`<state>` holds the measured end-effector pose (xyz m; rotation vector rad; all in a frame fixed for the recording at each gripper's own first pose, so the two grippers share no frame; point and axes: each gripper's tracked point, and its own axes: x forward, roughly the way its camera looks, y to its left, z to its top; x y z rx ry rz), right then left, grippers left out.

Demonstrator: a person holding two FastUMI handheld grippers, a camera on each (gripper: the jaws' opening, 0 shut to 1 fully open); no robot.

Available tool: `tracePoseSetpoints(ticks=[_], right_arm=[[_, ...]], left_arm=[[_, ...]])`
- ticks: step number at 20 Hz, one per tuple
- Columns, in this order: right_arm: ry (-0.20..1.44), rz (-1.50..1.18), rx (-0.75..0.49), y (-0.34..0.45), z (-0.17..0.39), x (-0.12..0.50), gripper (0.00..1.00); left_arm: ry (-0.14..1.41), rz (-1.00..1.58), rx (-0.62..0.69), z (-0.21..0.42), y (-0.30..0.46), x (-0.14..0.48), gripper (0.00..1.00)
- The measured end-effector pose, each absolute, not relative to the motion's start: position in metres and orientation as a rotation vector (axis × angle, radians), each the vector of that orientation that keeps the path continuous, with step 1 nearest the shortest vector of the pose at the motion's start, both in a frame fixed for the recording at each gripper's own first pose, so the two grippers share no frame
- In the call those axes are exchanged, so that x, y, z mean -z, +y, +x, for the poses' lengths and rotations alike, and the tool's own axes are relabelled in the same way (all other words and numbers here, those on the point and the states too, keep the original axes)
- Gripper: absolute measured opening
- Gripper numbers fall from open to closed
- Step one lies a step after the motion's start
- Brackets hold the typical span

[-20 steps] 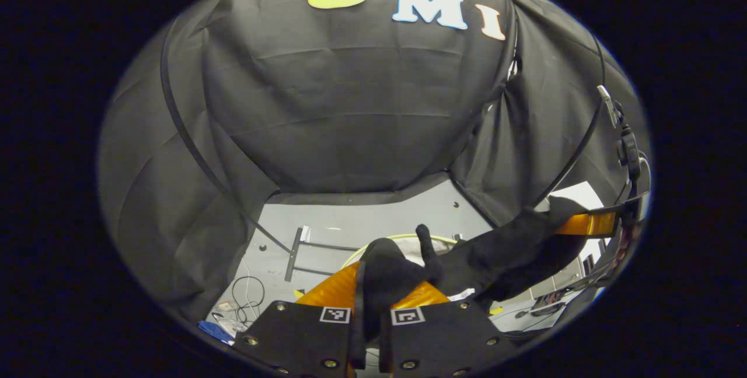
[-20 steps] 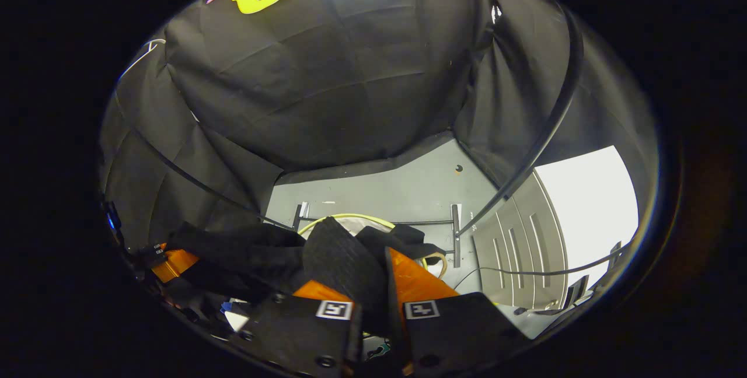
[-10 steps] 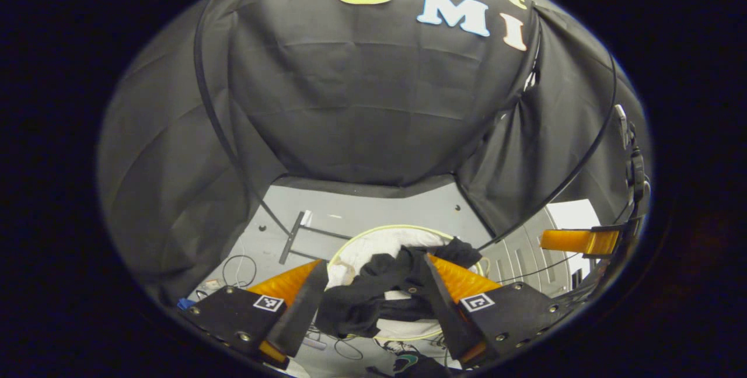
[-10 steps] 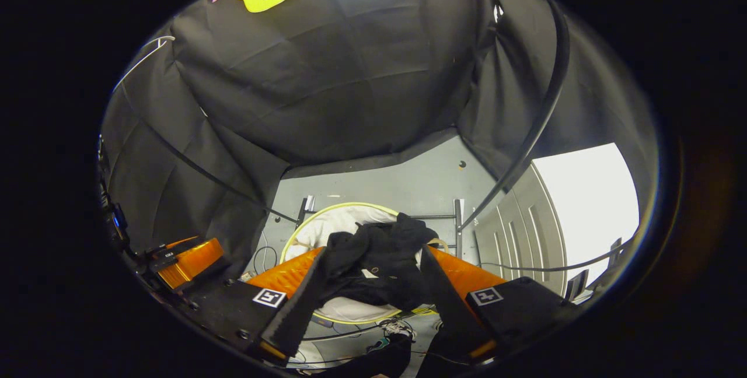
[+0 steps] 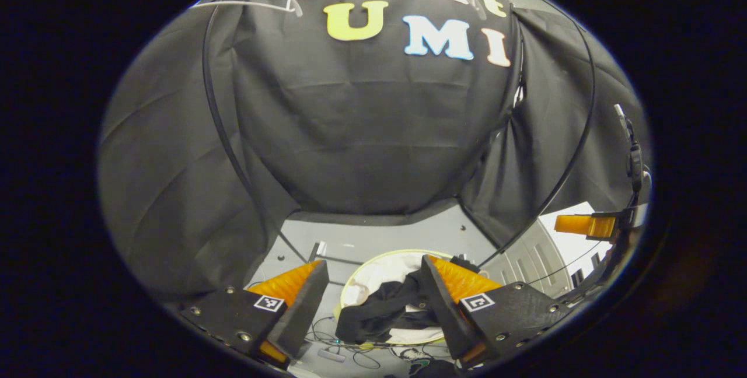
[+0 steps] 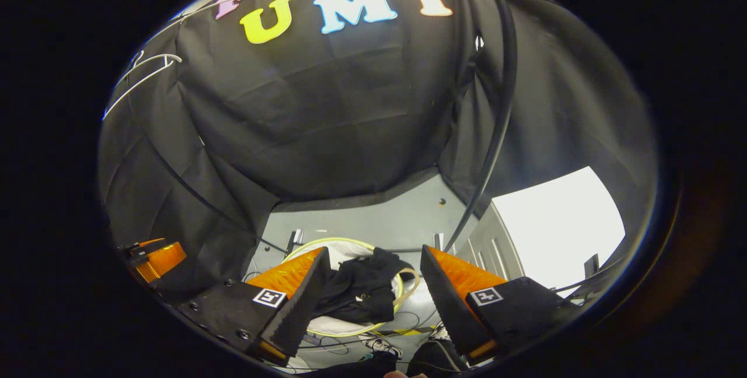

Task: Grasp the clothes on the hanger with both hands and then place them into the laundry hamper below.

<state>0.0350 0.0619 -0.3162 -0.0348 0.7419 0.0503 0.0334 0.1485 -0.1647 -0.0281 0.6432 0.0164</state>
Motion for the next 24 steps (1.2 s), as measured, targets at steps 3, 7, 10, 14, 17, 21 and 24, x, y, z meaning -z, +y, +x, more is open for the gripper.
tracePoseSetpoints(ticks=[3, 7, 10, 14, 17, 21, 24], right_arm=[[0.692, 0.001, -0.036, 0.052, 0.036, 0.291, 0.98], [0.588, -0.008, -0.03, 0.037, 0.048, 0.252, 0.98], [0.505, -0.027, -0.012, 0.018, 0.061, 0.221, 0.98], [0.396, -0.021, -0.009, 0.003, 0.073, 0.174, 0.98], [0.296, -0.049, 0.031, -0.015, 0.078, 0.131, 0.92], [0.174, -0.042, 0.026, -0.015, 0.084, 0.076, 0.93], [0.067, -0.054, 0.027, -0.015, 0.092, 0.033, 0.92]], left_arm=[[0.576, -0.005, -0.006, 0.044, 0.148, 0.154, 0.92], [0.477, 0.033, 0.005, 0.061, 0.148, 0.136, 0.92], [0.407, 0.073, -0.006, 0.072, 0.151, 0.12, 0.92], [0.286, 0.076, -0.014, 0.091, 0.144, 0.096, 0.92], [0.198, 0.059, -0.013, 0.106, 0.137, 0.076, 0.92], [0.072, 0.01, 0.005, 0.123, 0.128, 0.047, 0.91], [-0.006, 0.01, -0.051, 0.134, 0.137, 0.03, 0.91]])
